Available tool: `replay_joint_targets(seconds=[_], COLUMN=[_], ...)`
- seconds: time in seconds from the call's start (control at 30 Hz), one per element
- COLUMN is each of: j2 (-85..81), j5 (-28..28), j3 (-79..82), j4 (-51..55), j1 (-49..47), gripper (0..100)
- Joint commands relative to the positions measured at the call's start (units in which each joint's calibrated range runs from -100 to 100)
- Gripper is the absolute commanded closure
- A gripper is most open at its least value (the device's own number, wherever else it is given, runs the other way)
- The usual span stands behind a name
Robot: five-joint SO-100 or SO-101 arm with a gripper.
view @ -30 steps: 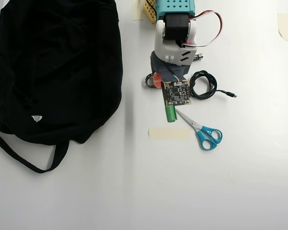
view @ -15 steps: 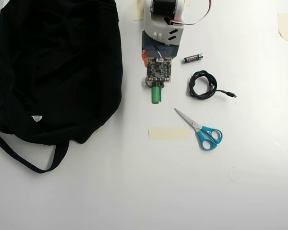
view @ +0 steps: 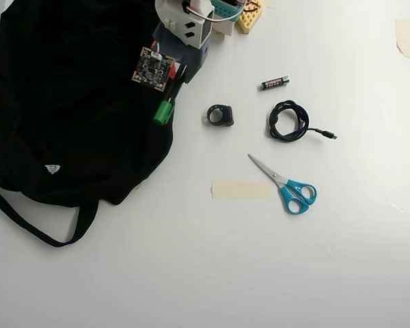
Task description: Put the green marker into the black bag
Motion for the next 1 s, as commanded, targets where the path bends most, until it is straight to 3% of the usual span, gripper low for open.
replay_joint_targets(seconds=[0.0, 0.27, 0.6, 0.83, 0.97], j2=[-2.1, -2.2, 0.0, 22.3, 27.7], j5=[-0.1, 0.1, 1.9, 1.1, 1.0], j3=[-0.3, -1.3, -1.3, -20.6, -21.9], j4=[-0.4, -1.3, -15.0, -17.3, -18.9], j1=[4.4, 16.3, 28.5, 36.5, 36.9], gripper=[98, 98, 98, 98, 96])
